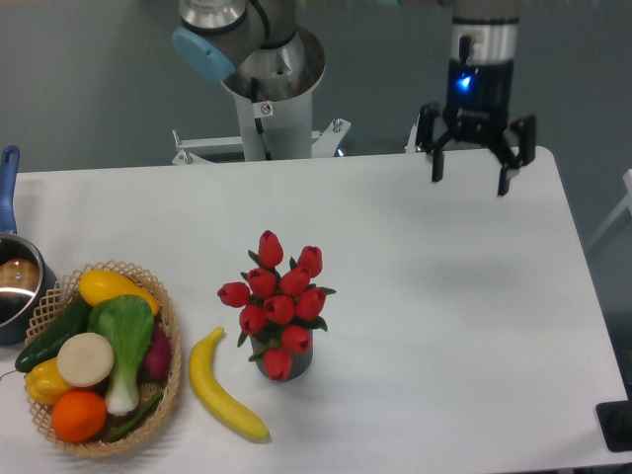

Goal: Insert the flowers into the vase

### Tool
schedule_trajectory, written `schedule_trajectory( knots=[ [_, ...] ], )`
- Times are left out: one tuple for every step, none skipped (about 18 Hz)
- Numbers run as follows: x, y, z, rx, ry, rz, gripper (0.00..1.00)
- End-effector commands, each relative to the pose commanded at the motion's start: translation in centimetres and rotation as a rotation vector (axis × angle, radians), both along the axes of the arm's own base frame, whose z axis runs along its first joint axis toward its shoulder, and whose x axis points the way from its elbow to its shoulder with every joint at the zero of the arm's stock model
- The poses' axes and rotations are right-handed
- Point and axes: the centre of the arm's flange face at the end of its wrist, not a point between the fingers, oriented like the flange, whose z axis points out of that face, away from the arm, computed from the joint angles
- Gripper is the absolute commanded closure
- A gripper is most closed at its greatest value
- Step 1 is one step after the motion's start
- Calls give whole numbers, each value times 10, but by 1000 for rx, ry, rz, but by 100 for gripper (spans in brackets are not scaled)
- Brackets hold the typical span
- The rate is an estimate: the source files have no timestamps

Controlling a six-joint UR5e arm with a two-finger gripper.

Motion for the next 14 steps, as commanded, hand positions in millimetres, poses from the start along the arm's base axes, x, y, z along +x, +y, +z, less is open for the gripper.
schedule_trajectory(
  knots=[
    [0,-6,2,-37,1,-36,0],
    [1,-14,3,-60,2,-59,0],
    [-1,-20,4,-78,4,-71,0],
    [0,-25,7,-95,15,-85,0],
    [-2,-34,8,-128,23,-111,0],
    [-4,-41,8,-146,23,-131,0],
    [-5,-52,9,-159,27,-141,0],
    [-6,-62,8,-168,27,-152,0],
    [-7,-69,8,-174,29,-161,0],
    [-7,-73,9,-177,30,-165,0],
    [-7,-74,9,-176,28,-163,0],
    [-6,-73,9,-176,30,-164,0],
    [-6,-73,8,-176,28,-164,0],
    [-6,-73,8,-176,30,-165,0]
  ],
)
